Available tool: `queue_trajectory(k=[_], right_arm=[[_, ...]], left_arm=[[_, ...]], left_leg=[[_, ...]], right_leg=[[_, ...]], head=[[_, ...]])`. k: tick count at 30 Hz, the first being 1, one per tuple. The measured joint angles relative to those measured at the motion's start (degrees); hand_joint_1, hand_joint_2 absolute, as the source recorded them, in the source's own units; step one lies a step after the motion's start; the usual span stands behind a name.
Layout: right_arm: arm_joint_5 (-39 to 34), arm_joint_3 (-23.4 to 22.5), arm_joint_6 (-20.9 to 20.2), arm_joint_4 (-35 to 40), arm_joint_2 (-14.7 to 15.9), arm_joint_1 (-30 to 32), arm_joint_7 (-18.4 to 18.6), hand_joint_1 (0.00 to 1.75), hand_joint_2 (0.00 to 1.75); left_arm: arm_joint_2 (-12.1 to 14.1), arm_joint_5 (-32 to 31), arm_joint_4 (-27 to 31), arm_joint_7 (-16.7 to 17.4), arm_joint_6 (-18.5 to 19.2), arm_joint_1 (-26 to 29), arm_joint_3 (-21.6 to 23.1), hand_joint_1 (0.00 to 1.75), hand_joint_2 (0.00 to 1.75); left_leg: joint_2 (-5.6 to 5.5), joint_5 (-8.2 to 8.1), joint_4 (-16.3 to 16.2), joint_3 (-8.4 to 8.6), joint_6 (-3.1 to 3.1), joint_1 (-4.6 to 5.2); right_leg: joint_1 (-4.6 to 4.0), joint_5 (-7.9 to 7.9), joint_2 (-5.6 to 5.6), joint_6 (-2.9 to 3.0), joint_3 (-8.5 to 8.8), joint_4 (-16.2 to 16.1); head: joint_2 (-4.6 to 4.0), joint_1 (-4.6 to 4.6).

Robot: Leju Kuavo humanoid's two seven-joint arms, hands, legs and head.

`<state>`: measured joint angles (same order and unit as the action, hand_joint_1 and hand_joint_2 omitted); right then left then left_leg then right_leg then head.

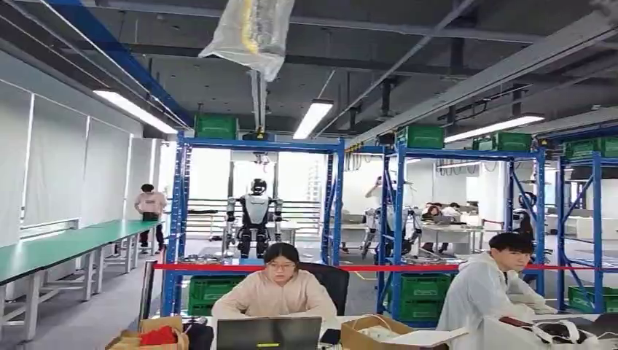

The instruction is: Take the parts from the cabinet and place them on the table.

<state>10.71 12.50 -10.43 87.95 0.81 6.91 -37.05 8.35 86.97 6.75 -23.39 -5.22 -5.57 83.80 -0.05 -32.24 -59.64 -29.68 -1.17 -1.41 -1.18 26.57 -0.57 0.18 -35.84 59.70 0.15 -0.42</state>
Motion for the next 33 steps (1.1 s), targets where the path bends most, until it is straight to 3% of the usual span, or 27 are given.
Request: queue_trajectory(k=[2, 3, 4, 6, 7, 8, 9, 10, 12, 13, 14, 15, 17, 18, 20, 21, 22, 23, 24, 26, 27, 29, 30, 31, 33], right_arm=[[0.00, 0.02, 0.04, -0.96, 0.22, 0.02, 0.00, 0.00, 0.00], [0.00, 0.02, 0.11, -1.37, 0.37, 0.00, 0.00, 0.00, 0.00], [0.00, 0.02, 0.11, -1.59, 0.42, -0.02, 0.00, 0.00, 0.00], [-0.04, 0.02, 0.11, -2.01, 0.55, -0.20, -0.02, 0.00, 0.00], [-0.09, 0.04, 0.11, -2.31, 0.59, -0.21, 0.00, 0.00, 0.00], [-0.28, 0.04, 0.15, -2.60, 0.61, -0.17, 0.35, 0.00, 0.00], [-0.55, -0.02, 0.17, -2.95, 0.66, -0.16, 0.61, 0.00, 0.00], [-0.85, -0.15, 0.22, -3.36, 0.66, -0.15, 0.96, 0.00, 0.00], [-1.51, -0.57, 0.30, -4.34, 0.68, -0.17, 1.37, 0.00, 0.00], [-1.40, -0.90, 0.42, -4.98, 0.70, -0.21, 1.95, 0.00, 0.00], [-0.73, -1.24, 0.83, -6.24, 0.76, -0.38, 2.96, 0.00, 0.00], [0.06, -1.44, 1.26, -8.03, 0.90, -0.71, 4.17, 0.00, 0.00], [2.15, -1.84, 2.80, -13.36, 1.42, -1.17, 6.21, 0.00, 0.00], [3.11, -1.88, 3.79, -16.63, 1.46, -2.15, 6.58, 0.00, 0.00], [4.77, -2.34, 6.28, -26.03, 1.49, -4.76, 6.93, 0.00, 0.00], [4.90, -2.88, 7.62, -33.04, 1.46, -6.47, 6.91, 0.00, 0.00], [4.52, -3.50, 7.93, -39.36, 1.42, -7.77, 7.28, 0.00, 0.00], [4.15, -4.11, 8.00, -44.08, 1.42, -8.69, 8.16, 0.00, 0.00], [3.55, -4.95, 8.23, -49.01, 1.42, -9.14, 9.57, 0.00, 0.00], [3.04, -6.39, 9.02, -55.78, 1.44, -10.02, 12.20, 0.00, 0.00], [2.91, -6.99, 9.27, -58.69, 1.46, -10.36, 12.87, 0.00, 0.00], [2.73, -7.84, 9.40, -62.56, 1.68, -10.93, 14.00, 0.00, 0.00], [2.53, -8.35, 9.49, -64.51, 1.77, -11.30, 15.81, 0.00, 0.00], [2.49, -8.94, 9.82, -66.60, 1.81, -11.70, 18.15, 0.00, 0.00], [2.49, -9.95, 10.62, -69.53, 2.17, -11.35, 22.59, 0.00, 0.00]], left_arm=[[-0.13, 0.00, 0.00, 0.00, 0.02, 0.18, 0.04, 0.00, 0.00], [-0.24, 0.00, 0.00, 0.02, 0.02, -0.04, 0.07, 0.00, 0.00], [-0.24, 0.00, 0.00, 0.00, 0.00, -0.12, 0.07, 0.00, 0.00], [-0.24, 0.00, 0.00, 0.00, 0.02, -0.23, 0.07, 0.00, 0.00], [-0.22, 0.00, 0.00, 0.00, 0.00, -0.20, 0.07, 0.00, 0.00], [-0.22, 0.02, 0.00, 0.00, 0.00, -0.20, 0.07, 0.00, 0.00], [-0.22, 0.02, 0.00, 0.00, 0.02, -0.20, 0.07, 0.00, 0.00], [-0.22, 0.04, 0.00, 0.00, 0.00, -0.20, 0.07, 0.00, 0.00], [-0.24, 0.09, 0.00, 0.02, 0.00, -0.17, 0.07, 0.00, 0.00], [-0.31, 0.11, 0.00, 0.07, 0.00, -0.11, 0.07, 0.00, 0.00], [-0.41, 0.11, 0.00, 0.07, 0.00, -0.04, 0.07, 0.00, 0.00], [-0.46, 0.11, 0.00, 0.07, 0.02, 0.06, 0.07, 0.00, 0.00], [-0.48, 0.11, 0.00, 0.15, 0.02, 0.15, 0.07, 0.00, 0.00], [-0.48, 0.13, 0.00, 0.15, 0.02, 0.14, 0.07, 0.00, 0.00], [-0.63, 0.11, 0.00, 0.26, 0.04, 0.35, 0.09, 0.00, 0.00], [-0.77, 0.11, 0.00, 0.31, 0.26, 0.27, 0.13, 0.00, 0.00], [-0.76, 0.11, 0.00, 0.35, 0.24, 0.17, 0.24, 0.00, 0.00], [-0.76, 0.09, 0.00, 0.39, 0.24, 0.06, 0.42, 0.00, 0.00], [-0.76, 0.07, 0.00, 0.48, 0.24, 0.04, 0.68, 0.00, 0.00], [-0.68, 0.02, 0.00, 0.70, 0.18, 0.03, 0.96, 0.00, 0.00], [-0.66, 0.02, 0.00, 0.70, 0.18, -0.04, 1.05, 0.00, 0.00], [-0.66, 0.00, 0.00, 0.74, 0.18, -0.41, 1.25, 0.00, 0.00], [-0.66, -0.02, 0.00, 0.74, 0.18, -0.72, 1.46, 0.00, 0.00], [-0.66, -0.04, 0.00, 0.74, 0.20, -0.98, 1.55, 0.00, 0.00], [-0.68, -0.04, 0.00, 0.85, 0.20, -0.70, 1.86, 0.00, 0.00]], left_leg=[[0.16, 0.88, 0.05, -0.45, 1.16, 0.09], [0.45, 1.32, 0.14, -0.94, 1.80, 0.04], [0.47, 1.84, 0.14, -1.50, 2.45, 0.07], [0.53, 2.95, 0.13, -2.90, 2.85, 0.32], [0.59, 3.50, 0.09, -3.60, 2.88, 0.47], [0.62, 4.04, 0.07, -4.30, 2.92, 0.65], [0.64, 4.57, 0.06, -4.94, 2.94, 0.81], [0.63, 5.07, 0.07, -5.57, 2.94, 0.98], [0.55, 6.16, 0.10, -6.70, 2.89, 1.19], [0.51, 6.58, 0.09, -6.91, 2.70, 1.17], [0.54, 7.11, 0.13, -7.05, 2.36, 1.21], [0.57, 7.72, 0.43, -7.23, 1.96, 0.86], [0.60, 9.33, 1.36, -7.53, 1.07, 0.28], [0.51, 8.55, 1.28, -7.81, 1.07, 0.17], [0.35, 3.12, -1.49, -8.82, 1.07, 0.40], [0.34, -1.40, -6.31, -9.72, 0.90, 0.36], [0.33, -3.76, -10.43, -10.28, 0.72, 0.36], [0.33, -4.31, -14.28, -10.68, 0.54, 0.42], [0.34, -2.90, -16.24, -10.21, 0.34, 0.35], [0.34, 1.85, -13.38, -6.68, -0.01, 0.13], [0.34, 2.74, -9.50, -3.58, -0.14, 0.08], [0.65, -0.99, 1.00, 3.54, -0.06, 0.23], [0.62, -2.02, 2.04, 3.67, 0.71, 0.29], [0.38, -1.84, 1.69, 3.31, 0.98, 0.51], [0.37, -0.74, 1.87, 2.61, 2.26, 0.47]], right_leg=[[0.08, -0.88, 0.00, -0.64, -0.45, -0.06], [0.35, 0.58, 0.06, -1.06, -0.72, 0.37], [0.46, 3.38, 0.13, -1.51, -1.07, 2.13], [0.86, 10.03, 0.21, -2.09, -3.04, 10.27], [0.98, 12.03, 0.22, -2.19, -3.73, 14.46], [1.10, 12.25, 0.25, -2.18, -3.61, 16.90], [1.11, 11.05, 0.26, -2.09, -2.45, 16.69], [1.09, 9.05, 0.29, -1.88, -0.26, 14.29], [0.78, 5.77, 0.43, -0.83, 6.86, 4.03], [0.35, 6.32, 0.63, -0.17, 10.65, -1.37], [0.10, 7.13, 0.61, 0.19, 12.44, -5.17], [-0.16, 7.20, 0.66, 0.10, 12.39, -5.64], [-0.88, 5.40, 0.71, 0.58, 11.77, -6.06], [-0.30, 4.27, 0.43, 1.10, 11.65, -7.59], [-0.36, 2.98, 0.39, 1.86, 10.03, -7.27], [-0.36, 2.25, 0.31, 1.84, 8.80, -6.92], [-0.40, 1.68, 0.15, 1.84, 7.88, -6.67], [-0.40, 1.15, -0.11, 1.74, 6.73, -6.24], [-0.36, 0.68, -0.27, 1.62, 5.53, -5.64], [-0.10, -0.06, -0.41, 1.18, 2.79, -4.15], [0.07, -0.31, -0.38, 0.87, 1.53, -3.23], [-0.13, -0.42, -0.57, 0.54, -0.51, -0.85], [-0.10, -1.01, -0.60, -0.01, -0.93, -0.45], [0.07, -1.61, -0.69, -0.34, -1.19, -0.52], [0.29, -2.06, -0.61, -1.08, -1.51, -0.42]], head=[[-0.02, 0.02], [-0.02, -0.02], [-0.02, 0.00], [-0.02, 0.00], [-0.02, 0.00], [-0.02, 0.00], [-0.02, 0.00], [-0.02, 0.00], [-0.02, 0.00], [-0.02, 0.02], [-0.02, 0.02], [-0.02, 0.02], [0.00, 0.02], [-0.02, 0.02], [0.04, 0.02], [0.00, 0.00], [0.02, 0.02], [-0.02, 0.04], [-0.02, 0.02], [-0.02, 0.02], [-0.02, 0.02], [-0.02, 0.04], [-0.02, 0.02], [-0.02, 0.00], [-0.02, 0.02]])
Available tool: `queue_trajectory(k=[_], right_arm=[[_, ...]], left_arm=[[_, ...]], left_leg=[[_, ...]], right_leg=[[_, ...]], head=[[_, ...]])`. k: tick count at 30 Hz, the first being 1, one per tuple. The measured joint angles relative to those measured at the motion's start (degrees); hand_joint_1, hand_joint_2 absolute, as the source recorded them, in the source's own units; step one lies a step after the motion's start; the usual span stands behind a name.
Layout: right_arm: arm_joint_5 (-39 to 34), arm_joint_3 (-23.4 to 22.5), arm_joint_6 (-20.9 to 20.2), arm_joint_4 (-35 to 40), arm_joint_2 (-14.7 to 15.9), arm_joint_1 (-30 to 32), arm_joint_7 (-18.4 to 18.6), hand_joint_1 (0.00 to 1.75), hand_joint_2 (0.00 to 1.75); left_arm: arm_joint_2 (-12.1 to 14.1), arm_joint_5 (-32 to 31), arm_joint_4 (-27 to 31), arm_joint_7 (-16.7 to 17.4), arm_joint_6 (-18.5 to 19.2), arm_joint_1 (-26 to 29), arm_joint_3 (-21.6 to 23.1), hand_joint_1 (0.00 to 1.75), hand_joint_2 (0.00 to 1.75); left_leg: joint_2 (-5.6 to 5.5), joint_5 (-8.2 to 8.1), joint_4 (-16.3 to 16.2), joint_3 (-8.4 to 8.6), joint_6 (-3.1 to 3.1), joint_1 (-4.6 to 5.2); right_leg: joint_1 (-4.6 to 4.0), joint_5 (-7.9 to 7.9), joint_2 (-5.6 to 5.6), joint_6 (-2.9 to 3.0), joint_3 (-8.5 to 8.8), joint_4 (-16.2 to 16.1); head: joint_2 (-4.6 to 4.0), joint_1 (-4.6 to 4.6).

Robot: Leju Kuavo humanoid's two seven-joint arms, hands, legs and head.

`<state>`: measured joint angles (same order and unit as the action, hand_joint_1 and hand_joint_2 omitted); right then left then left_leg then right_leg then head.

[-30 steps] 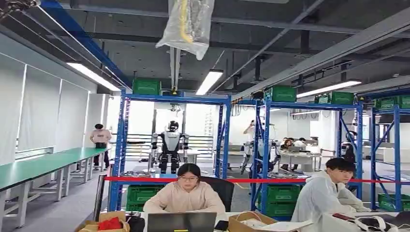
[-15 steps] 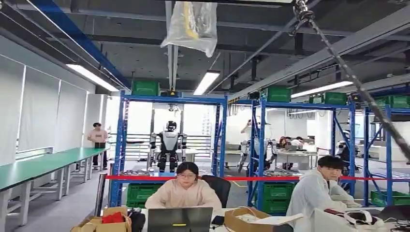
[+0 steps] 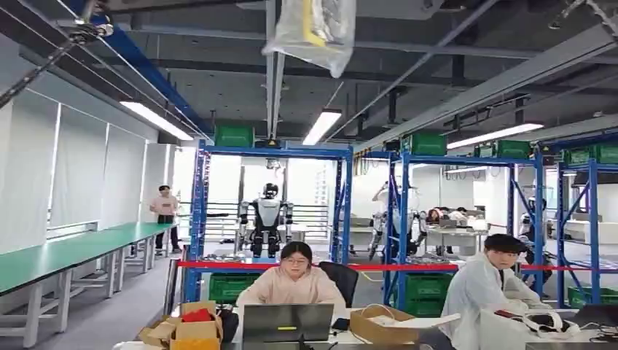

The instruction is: Take the parts from the cabinet and place them on the table.

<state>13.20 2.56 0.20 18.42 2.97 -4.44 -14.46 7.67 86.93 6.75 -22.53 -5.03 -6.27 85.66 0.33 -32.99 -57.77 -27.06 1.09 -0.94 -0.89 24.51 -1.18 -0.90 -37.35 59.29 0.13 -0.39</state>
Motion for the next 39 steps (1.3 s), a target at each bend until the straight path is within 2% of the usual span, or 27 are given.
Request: queue_trajectory(k=[1, 2, 3, 4, 5, 7, 9, 11, 12, 15, 16, 17, 19, 20, 21, 22, 24, 25, 26, 27, 30, 31, 33, 34, 36, 37, 39], right_arm=[[0.13, -0.37, 0.33, -1.07, 0.02, 0.15, 1.86, 0.00, 0.00], [0.33, -0.59, 0.83, -2.08, 0.17, 0.49, 3.61, 0.00, 0.00], [0.42, -0.90, 1.20, -3.15, 0.22, 0.73, 5.90, 0.00, 0.00], [0.54, -1.24, 1.35, -4.08, 0.28, 0.90, 8.24, 0.00, 0.00], [0.93, -1.35, 1.35, -4.84, 0.24, 1.06, 10.63, 0.00, 0.00], [1.42, -1.35, 1.33, -5.79, 0.06, 1.60, 13.57, 0.00, 0.00], [1.59, -1.35, 1.33, -6.35, -0.13, 1.77, 14.46, 0.00, 0.00], [1.75, -1.35, 1.31, -6.44, -0.15, 1.51, 14.86, 0.00, 0.00], [2.01, -1.35, 1.18, -6.64, -0.15, 1.49, 15.30, 0.00, 0.00], [2.23, -1.42, 0.59, -7.29, -0.28, 1.63, 17.86, 0.00, 0.00], [2.25, -1.50, 0.48, -7.60, -0.44, 1.44, 18.64, 0.00, 0.00], [2.30, -1.55, 0.46, -7.62, -0.46, 1.59, 19.12, 0.00, 0.00], [2.36, -1.72, 0.46, -7.73, -0.75, 2.00, 19.95, 0.00, 0.00], [2.36, -1.75, 0.46, -7.75, -0.85, 2.00, 20.04, 0.00, 0.00], [2.38, -1.75, 0.44, -7.75, -1.05, 1.98, 20.19, 0.00, 0.00], [2.40, -1.77, 0.44, -7.78, -1.23, 1.93, 20.34, 0.00, 0.00], [2.54, -1.77, 0.28, -7.89, -1.66, 1.93, 20.49, 0.00, 0.00], [2.80, -1.77, 0.04, -7.95, -1.99, 1.89, 20.69, 0.00, 0.00], [3.08, -1.77, -0.11, -7.95, -2.25, 1.84, 21.02, 0.00, 0.00], [3.24, -1.77, -0.24, -7.97, -2.43, 2.03, 21.30, 0.00, 0.00], [3.41, -1.77, -0.64, -8.08, -2.89, 2.12, 22.24, 0.00, 0.00], [3.43, -1.77, -0.72, -8.15, -2.95, 2.21, 22.61, 0.00, 0.00], [3.52, -1.77, -0.77, -8.17, -3.17, 2.34, 22.97, 0.00, 0.00], [3.52, -1.77, -0.77, -8.19, -3.17, 2.45, 23.05, 0.00, 0.00], [3.50, -1.79, -0.70, -8.21, -3.21, 2.49, 23.42, 0.00, 0.00], [3.48, -1.83, -0.61, -8.21, -3.24, 2.55, 23.58, 0.00, 0.00], [3.37, -2.18, -0.15, -8.21, -3.21, 2.62, 24.10, 0.00, 0.00]], left_arm=[[0.00, -0.02, 0.00, 0.18, 0.00, -0.09, 0.17, 0.00, 0.00], [0.04, -0.02, 0.00, 0.15, 0.00, -0.14, 0.39, 0.00, 0.00], [0.15, -0.04, 0.00, 0.15, -0.02, -0.24, 0.57, 0.00, 0.00], [0.22, -0.04, 0.00, 0.15, -0.02, -0.25, 0.66, 0.00, 0.00], [0.24, -0.04, 0.00, 0.17, -0.02, -0.24, 0.76, 0.00, 0.00], [0.26, -0.04, 0.00, 0.22, -0.02, -0.31, 1.03, 0.00, 0.00], [0.35, -0.04, 0.00, 0.42, -0.02, -0.46, 1.24, 0.00, 0.00], [0.35, -0.02, 0.00, 0.42, -0.02, -0.60, 1.42, 0.00, 0.00], [0.35, -0.02, 0.00, 0.42, -0.02, -0.62, 1.51, 0.00, 0.00], [0.43, 0.02, -0.02, 0.59, -0.02, -0.60, 1.59, 0.00, 0.00], [0.50, 0.04, -0.02, 0.74, -0.02, -0.48, 1.64, 0.00, 0.00], [0.48, 0.04, 0.00, 0.81, -0.02, -0.29, 1.68, 0.00, 0.00], [0.48, 0.07, 0.00, 0.87, 0.00, -0.19, 1.81, 0.00, 0.00], [0.48, 0.09, 0.00, 0.85, -0.02, -0.22, 1.86, 0.00, 0.00], [0.50, 0.11, 0.00, 0.85, -0.02, -0.20, 1.90, 0.00, 0.00], [0.52, 0.13, 0.00, 0.85, -0.02, -0.19, 1.90, 0.00, 0.00], [0.55, 0.17, 0.00, 0.85, -0.02, -0.22, 1.90, 0.00, 0.00], [0.55, 0.17, 0.00, 0.87, -0.02, -0.27, 1.90, 0.00, 0.00], [0.55, 0.24, 0.00, 1.00, -0.02, -0.38, 1.92, 0.00, 0.00], [0.55, 0.28, 0.00, 1.05, -0.02, -0.48, 1.90, 0.00, 0.00], [0.52, 0.33, 0.00, 2.21, 0.20, -0.10, 1.81, 0.00, 0.00], [0.33, 0.33, 0.00, 2.73, 0.22, 0.10, 1.62, 0.00, 0.00], [0.35, 0.33, 0.00, 3.21, 0.20, 0.13, 1.13, 0.00, 0.00], [0.35, 0.33, 0.00, 3.47, 0.15, 0.16, 0.85, 0.00, 1.75], [0.35, 0.33, 0.00, 3.89, 0.15, 0.54, 0.41, 0.00, 1.75], [0.35, 0.33, 0.00, 4.26, -0.02, 0.62, 0.37, 0.00, 1.75], [0.33, 0.33, 0.00, 4.52, -0.31, 0.60, 0.31, 0.00, 1.75]], left_leg=[[0.01, 0.61, -0.08, -0.56, 0.49, 0.04], [0.04, 1.31, -0.08, -1.37, 0.92, 0.09], [0.01, 2.13, -0.09, -2.28, 1.12, 0.19], [0.00, 2.83, -0.12, -3.14, 1.18, 0.32], [0.02, 3.57, -0.17, -4.07, 1.15, 0.47], [0.07, 4.93, -0.18, -5.87, 1.00, 0.64], [0.04, 6.51, -0.18, -7.85, 0.76, 0.74], [0.00, 7.69, -0.20, -8.82, 0.33, 0.93], [0.05, 8.35, -0.23, -9.06, 0.10, 0.88], [-0.03, 10.68, 0.56, -9.81, -1.09, 0.24], [-0.10, 8.80, 0.10, -10.28, -1.08, 0.06], [-0.08, 5.34, -1.60, -10.88, -1.10, 0.12], [-0.08, -2.61, -10.35, -12.63, -1.29, 0.10], [-0.08, -4.16, -14.52, -13.13, -1.39, 0.13], [-0.08, -3.60, -17.47, -13.02, -1.44, 0.18], [-0.08, -1.36, -18.54, -12.22, -1.44, 0.22], [-0.07, 3.06, -14.64, -7.89, -1.25, 0.31], [-0.04, 2.74, -9.84, -4.04, -1.10, 0.33], [-0.03, 0.49, -3.20, 1.73, -0.97, 0.45], [-0.03, -1.10, 2.41, 4.79, -0.80, 0.48], [0.07, -1.01, 2.14, 4.09, 0.22, 0.76], [0.40, -0.43, 2.26, 3.90, 0.72, 0.41], [0.49, 0.58, 2.23, 2.81, 1.30, 0.46], [0.48, 1.08, 2.18, 2.13, 1.29, 0.50], [0.50, 1.90, 2.01, 0.96, 1.11, 0.51], [0.50, 2.20, 1.93, 0.43, 1.02, 0.49], [0.48, 2.68, 1.82, -0.13, 0.76, 0.39]], right_leg=[[0.25, 2.35, 0.47, -0.51, -0.21, 0.76], [0.45, 6.11, 0.69, -0.84, -0.76, 3.19], [0.64, 9.97, 0.74, -1.14, -1.53, 7.35], [0.79, 12.57, 0.75, -1.33, -2.17, 11.43], [0.90, 13.69, 0.76, -1.41, -2.49, 15.05], [1.01, 10.98, 0.81, -1.42, -0.55, 16.22], [1.00, 7.07, 1.00, -1.00, 5.54, 8.87], [0.66, 8.45, 1.86, -0.02, 15.06, -3.27], [0.50, 9.51, 1.89, 0.30, 16.93, -7.15], [-0.14, 7.70, 1.73, 1.19, 15.48, -7.07], [0.10, 6.76, 1.03, 1.85, 14.70, -7.27], [0.01, 6.16, 1.04, 2.42, 13.86, -7.19], [-0.22, 4.80, 0.57, 2.91, 11.59, -6.51], [-0.37, 4.18, 0.47, 3.03, 10.34, -6.12], [-0.46, 3.55, 0.45, 3.06, 9.11, -5.66], [-0.50, 2.93, 0.44, 3.00, 7.58, -5.04], [-0.49, 1.87, 0.44, 2.71, 4.56, -3.66], [-0.49, 1.59, 0.49, 2.53, 3.31, -2.97], [-0.75, 1.39, 0.57, 2.24, 2.37, -1.91], [-0.85, 1.41, 0.42, 2.13, 1.94, -0.99], [-0.67, -0.20, 0.42, 1.22, 1.36, -0.73], [-0.46, 0.34, 0.65, 0.82, 1.20, -0.41], [0.00, 5.43, 0.92, -0.15, -0.72, 4.87], [0.29, 8.18, 0.93, -0.44, -2.30, 9.60], [0.67, 10.98, 0.92, -0.91, -3.92, 16.41], [0.88, 10.53, 0.91, -1.08, -2.87, 15.89], [1.11, 6.87, 0.92, -1.13, 3.23, 7.16]], head=[[0.00, -0.02], [0.04, -0.04], [0.00, -0.04], [0.02, -0.04], [0.00, -0.04], [0.00, -0.04], [0.00, -0.04], [0.02, -0.04], [0.00, 0.02], [0.04, -0.02], [0.02, 0.00], [0.07, -0.02], [0.02, -0.02], [0.02, 0.00], [0.00, -0.02], [0.00, -0.02], [0.00, -0.02], [0.00, -0.02], [0.02, -0.02], [0.00, -0.08], [0.04, -0.04], [0.02, -0.05], [0.00, -0.04], [0.00, -0.04], [0.00, -0.07], [0.00, -0.07], [0.00, -0.07]])
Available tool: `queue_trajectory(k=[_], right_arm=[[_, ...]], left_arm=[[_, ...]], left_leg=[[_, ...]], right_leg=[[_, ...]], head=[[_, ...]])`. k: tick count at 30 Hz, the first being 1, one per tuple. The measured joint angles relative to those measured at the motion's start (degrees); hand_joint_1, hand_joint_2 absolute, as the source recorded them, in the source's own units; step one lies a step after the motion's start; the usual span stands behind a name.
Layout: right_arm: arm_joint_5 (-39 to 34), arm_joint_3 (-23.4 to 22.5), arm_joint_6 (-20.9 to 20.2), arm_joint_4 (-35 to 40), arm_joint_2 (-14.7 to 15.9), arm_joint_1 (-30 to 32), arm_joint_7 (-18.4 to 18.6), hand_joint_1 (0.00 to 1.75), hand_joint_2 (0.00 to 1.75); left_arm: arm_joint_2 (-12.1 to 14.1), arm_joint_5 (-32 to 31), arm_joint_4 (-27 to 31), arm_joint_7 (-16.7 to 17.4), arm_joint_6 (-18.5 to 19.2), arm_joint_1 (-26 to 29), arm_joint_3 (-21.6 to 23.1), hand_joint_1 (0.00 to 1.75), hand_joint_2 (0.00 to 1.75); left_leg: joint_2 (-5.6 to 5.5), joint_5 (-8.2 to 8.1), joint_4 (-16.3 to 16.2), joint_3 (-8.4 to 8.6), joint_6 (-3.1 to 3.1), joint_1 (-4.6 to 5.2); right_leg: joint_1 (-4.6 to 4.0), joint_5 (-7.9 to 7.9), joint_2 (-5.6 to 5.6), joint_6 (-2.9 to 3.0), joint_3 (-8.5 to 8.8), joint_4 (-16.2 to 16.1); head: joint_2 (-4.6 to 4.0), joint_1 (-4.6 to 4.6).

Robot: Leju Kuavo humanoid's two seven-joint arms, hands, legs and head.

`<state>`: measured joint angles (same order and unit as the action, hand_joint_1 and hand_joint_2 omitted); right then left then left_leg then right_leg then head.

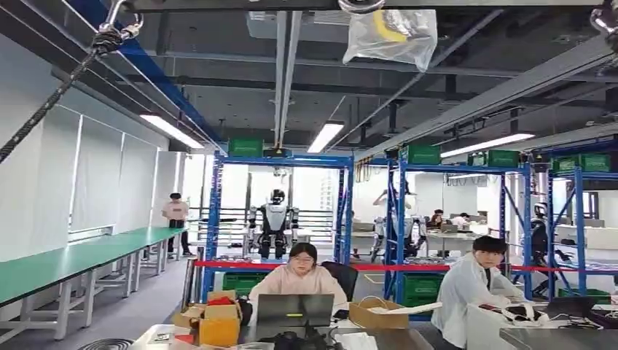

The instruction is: Take the parts from the cabinet and place them on the table.

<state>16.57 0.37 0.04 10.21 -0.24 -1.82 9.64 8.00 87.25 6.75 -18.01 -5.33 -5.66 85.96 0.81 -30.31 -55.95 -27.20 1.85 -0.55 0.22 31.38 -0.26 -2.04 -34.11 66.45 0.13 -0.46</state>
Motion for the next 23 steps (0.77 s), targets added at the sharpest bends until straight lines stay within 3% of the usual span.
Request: queue_trajectory(k=[1, 2, 6, 7, 8, 9, 11, 12, 13, 14, 16, 17, 19, 21, 23], right_arm=[[-0.04, -0.20, 0.02, 0.00, 0.00, -0.03, 0.04, 0.00, 0.00], [-0.04, -0.33, 0.04, 0.00, 0.02, -0.05, 0.11, 0.00, 0.00], [0.22, -0.70, 0.11, -0.11, 0.17, 0.09, 1.53, 0.00, 0.00], [0.26, -0.74, 0.11, -0.13, 0.22, 0.08, 1.92, 0.00, 0.00], [0.33, -0.79, 0.11, -0.15, 0.22, 0.09, 2.30, 0.00, 0.00], [0.46, -0.85, 0.11, -0.15, 0.28, 0.08, 2.71, 0.00, 0.00], [0.66, -0.94, 0.11, -0.22, 0.37, 0.09, 3.52, 0.00, 0.00], [0.68, -0.94, 0.11, -0.24, 0.37, 0.11, 3.69, 0.00, 0.00], [0.74, -0.96, 0.11, -0.26, 0.37, 0.16, 3.91, 0.00, 1.75], [0.79, -0.96, 0.11, -0.30, 0.39, 0.20, 4.11, 0.00, 1.75], [0.87, -0.98, 0.11, -0.31, 0.42, 0.22, 4.35, 0.00, 1.75], [0.92, -0.96, 0.11, -0.31, 0.48, 0.22, 4.59, 0.00, 1.75], [0.96, -0.98, 0.28, -0.31, 0.81, 0.15, 4.83, 0.00, 1.75], [0.90, -1.03, 0.81, -0.31, 1.09, 0.25, 5.64, 0.00, 1.75], [0.81, -1.29, 1.00, -0.33, 1.27, 0.34, 6.12, 0.00, 1.75]], left_arm=[[-0.02, 0.00, 0.00, -0.30, -0.02, 0.00, -0.04, 0.00, 1.75], [-0.04, 0.00, 0.00, -0.59, -0.04, -0.01, -0.15, 0.00, 1.75], [-0.11, 0.00, 0.00, -1.77, 0.04, -0.24, -0.74, 0.00, 1.75], [-0.11, 0.00, 0.00, -1.86, 0.07, -0.23, -0.77, 0.00, 1.75], [-0.11, 0.00, 0.00, -1.92, 0.07, -0.20, -0.76, 0.00, 1.75], [-0.18, -0.02, 0.00, -1.97, 0.07, -0.23, -0.79, 0.00, 1.75], [-0.22, 0.00, 0.00, -1.97, 0.11, -0.16, -0.79, 0.00, 1.75], [-0.24, 0.00, 0.00, -1.97, 0.11, -0.06, -0.79, 0.00, 1.75], [-0.26, 0.00, 0.00, -1.97, 0.11, 0.01, -0.79, 0.00, 1.75], [-0.31, 0.00, 0.00, -1.95, 0.11, 0.01, -0.79, 0.00, 1.75], [-0.37, -0.02, 0.00, -1.66, 0.11, -0.10, -0.79, 0.00, 1.75], [-0.44, 0.00, 0.00, -1.38, 0.11, -0.14, -0.79, 0.00, 1.75], [-0.63, 0.00, 0.00, -1.25, 0.11, -0.25, -0.79, 0.00, 1.75], [-1.11, -0.02, 0.00, -1.16, 0.11, 0.15, -0.76, 0.00, 1.75], [-1.33, -0.02, 0.00, -1.14, 0.11, 0.18, -0.77, 0.00, 1.75]], left_leg=[[-0.01, 0.11, 0.00, 0.00, -0.15, -0.08], [0.00, 0.25, 0.01, -0.23, -0.42, -0.03], [0.00, 1.00, -0.05, -1.00, -1.71, -0.03], [-0.06, 0.31, -0.43, -1.11, -1.90, -0.12], [-0.12, -1.21, -1.79, -1.79, -1.91, -0.12], [-0.14, -3.64, -5.15, -3.31, -1.90, -0.13], [-0.15, -8.21, -14.82, -7.54, -2.01, -0.14], [-0.15, -8.94, -17.77, -8.76, -2.02, -0.14], [-0.16, -8.31, -18.14, -8.73, -2.01, -0.13], [-0.16, -6.59, -16.10, -7.60, -1.96, -0.12], [-0.16, -1.37, -6.95, -2.92, -1.69, -0.12], [-0.16, -0.34, -3.35, -1.40, -1.46, -0.12], [-0.21, -0.87, -2.21, -1.69, -1.33, -0.03], [-0.26, -0.73, -2.00, -1.83, -1.22, 0.03], [-0.27, -0.55, -1.99, -1.88, -0.91, 0.11]], right_leg=[[0.00, -2.01, 0.06, 0.20, 3.75, -5.90], [-0.06, -2.01, 0.37, 0.50, 5.88, -9.90], [-0.56, -2.27, 0.40, 1.50, 5.40, -10.60], [-0.13, -2.82, 0.18, 2.33, 5.49, -11.33], [-0.25, -3.02, -0.05, 2.70, 5.29, -11.35], [-0.33, -3.15, -0.05, 3.01, 4.93, -11.29], [-0.74, -3.45, -0.14, 3.47, 4.29, -11.25], [-0.92, -3.56, -0.14, 3.59, 4.04, -11.17], [-1.07, -3.62, -0.13, 3.62, 3.85, -11.02], [-1.14, -3.64, -0.09, 3.58, 3.65, -10.73], [-1.14, -3.50, -0.05, 3.39, 3.30, -9.89], [-1.14, -3.38, -0.04, 3.19, 2.93, -9.46], [-1.53, -3.47, 0.02, 2.61, 1.73, -8.50], [-1.61, -3.52, 0.06, 3.33, 1.51, -8.51], [-1.55, -3.86, 0.07, 2.90, 1.65, -8.86]], head=[[0.00, 0.00], [0.00, 0.02], [0.00, 0.00], [0.00, 0.02], [0.00, 0.02], [0.00, 0.02], [0.00, 0.02], [0.00, 0.02], [0.00, 0.02], [0.00, 0.02], [0.00, 0.02], [0.00, 0.02], [0.00, 0.00], [0.00, 0.00], [0.00, 0.00]])
